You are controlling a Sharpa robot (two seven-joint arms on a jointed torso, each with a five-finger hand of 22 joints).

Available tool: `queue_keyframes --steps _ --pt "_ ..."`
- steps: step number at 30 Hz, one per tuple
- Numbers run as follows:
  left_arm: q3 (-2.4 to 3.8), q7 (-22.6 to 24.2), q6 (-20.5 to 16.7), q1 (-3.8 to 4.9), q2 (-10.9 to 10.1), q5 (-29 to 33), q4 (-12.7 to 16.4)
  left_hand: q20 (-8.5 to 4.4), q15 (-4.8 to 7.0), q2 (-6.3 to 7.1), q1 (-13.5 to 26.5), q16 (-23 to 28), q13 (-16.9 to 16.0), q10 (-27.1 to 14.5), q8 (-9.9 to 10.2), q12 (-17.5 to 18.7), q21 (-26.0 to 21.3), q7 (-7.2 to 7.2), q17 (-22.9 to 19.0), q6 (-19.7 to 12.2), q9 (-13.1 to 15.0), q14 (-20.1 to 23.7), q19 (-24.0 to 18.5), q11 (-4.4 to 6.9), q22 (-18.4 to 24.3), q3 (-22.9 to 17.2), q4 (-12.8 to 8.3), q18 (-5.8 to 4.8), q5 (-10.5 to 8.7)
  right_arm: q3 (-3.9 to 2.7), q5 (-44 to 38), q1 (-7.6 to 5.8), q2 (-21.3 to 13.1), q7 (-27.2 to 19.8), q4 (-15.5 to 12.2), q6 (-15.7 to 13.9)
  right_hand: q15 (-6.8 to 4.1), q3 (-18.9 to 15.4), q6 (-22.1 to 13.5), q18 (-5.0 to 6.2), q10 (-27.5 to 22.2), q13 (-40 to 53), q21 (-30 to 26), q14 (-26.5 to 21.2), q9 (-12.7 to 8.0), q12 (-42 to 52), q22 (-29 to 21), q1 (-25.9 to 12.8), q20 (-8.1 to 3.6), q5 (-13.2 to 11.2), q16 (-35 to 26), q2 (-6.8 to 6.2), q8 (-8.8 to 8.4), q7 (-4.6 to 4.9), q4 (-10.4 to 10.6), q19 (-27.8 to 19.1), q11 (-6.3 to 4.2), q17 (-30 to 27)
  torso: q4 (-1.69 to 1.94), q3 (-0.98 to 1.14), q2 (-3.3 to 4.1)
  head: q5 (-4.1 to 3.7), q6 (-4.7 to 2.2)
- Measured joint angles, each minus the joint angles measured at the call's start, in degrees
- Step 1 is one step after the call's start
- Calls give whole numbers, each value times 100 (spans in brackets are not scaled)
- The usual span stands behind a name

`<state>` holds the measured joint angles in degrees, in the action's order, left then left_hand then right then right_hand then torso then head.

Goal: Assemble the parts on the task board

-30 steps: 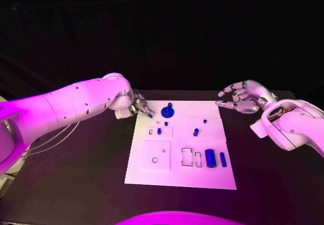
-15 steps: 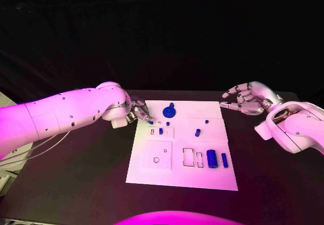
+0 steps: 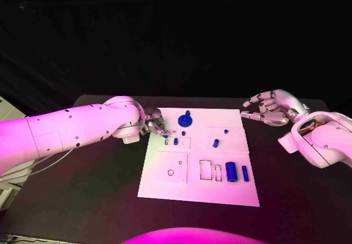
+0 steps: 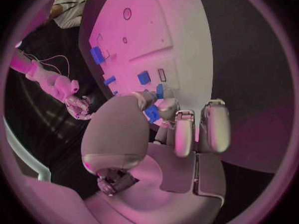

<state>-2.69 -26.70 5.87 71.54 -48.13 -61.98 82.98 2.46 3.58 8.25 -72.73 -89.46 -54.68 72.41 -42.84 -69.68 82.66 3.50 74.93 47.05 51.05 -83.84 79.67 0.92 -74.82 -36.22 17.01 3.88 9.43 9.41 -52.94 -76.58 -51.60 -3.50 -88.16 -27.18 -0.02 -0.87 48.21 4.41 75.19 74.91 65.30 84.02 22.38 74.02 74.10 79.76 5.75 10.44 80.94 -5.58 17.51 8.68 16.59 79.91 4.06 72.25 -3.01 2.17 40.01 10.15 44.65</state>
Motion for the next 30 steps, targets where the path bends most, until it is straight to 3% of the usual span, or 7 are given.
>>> queue_keyframes --steps 30 --pt "-20 -222 21 -92 -79 -451 319 0 20 59 60 0 -6 40 24 0 26 -11 -1 52 85 -20 0 0 -6 -23 23 2 7 0 0 5 -17 0 -16 0 0 0 0 0 0 0 3 0 -1 0 0 0 0 0 0 0 22 0 0 0 0 -1 2 0 -1 15 83"
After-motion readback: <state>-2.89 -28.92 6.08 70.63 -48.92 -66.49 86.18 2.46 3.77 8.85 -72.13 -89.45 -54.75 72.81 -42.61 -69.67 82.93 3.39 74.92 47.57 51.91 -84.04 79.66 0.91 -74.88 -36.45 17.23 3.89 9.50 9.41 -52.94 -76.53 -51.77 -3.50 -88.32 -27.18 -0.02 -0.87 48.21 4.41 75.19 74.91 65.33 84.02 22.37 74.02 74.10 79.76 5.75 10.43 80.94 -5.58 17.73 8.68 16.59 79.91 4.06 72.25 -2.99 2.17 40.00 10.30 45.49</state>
